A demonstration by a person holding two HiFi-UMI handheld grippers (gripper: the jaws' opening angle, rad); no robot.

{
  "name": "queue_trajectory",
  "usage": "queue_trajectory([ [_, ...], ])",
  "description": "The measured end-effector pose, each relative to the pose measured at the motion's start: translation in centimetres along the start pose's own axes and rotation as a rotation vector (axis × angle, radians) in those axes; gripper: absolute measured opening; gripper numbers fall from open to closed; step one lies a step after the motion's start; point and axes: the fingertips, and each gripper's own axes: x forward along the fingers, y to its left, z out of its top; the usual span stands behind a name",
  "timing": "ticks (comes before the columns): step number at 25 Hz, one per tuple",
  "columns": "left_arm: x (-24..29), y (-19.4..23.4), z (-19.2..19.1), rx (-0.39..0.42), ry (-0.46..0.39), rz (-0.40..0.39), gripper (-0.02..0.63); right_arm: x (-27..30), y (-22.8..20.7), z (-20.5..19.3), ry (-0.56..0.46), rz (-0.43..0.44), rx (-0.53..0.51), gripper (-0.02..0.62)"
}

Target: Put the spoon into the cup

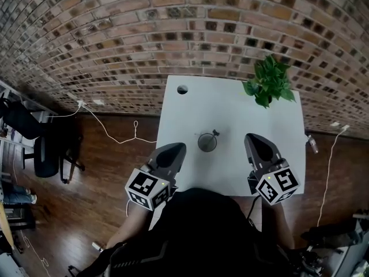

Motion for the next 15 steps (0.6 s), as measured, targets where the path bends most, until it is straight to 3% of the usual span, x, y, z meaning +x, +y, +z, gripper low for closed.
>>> queue_trajectory([
  [15, 0.67, -0.34, 0.60, 0.018, 0.000, -0.017, -0.008, -0.65, -0.80, 0.42, -0.025, -0.020, 0.028, 0.005],
])
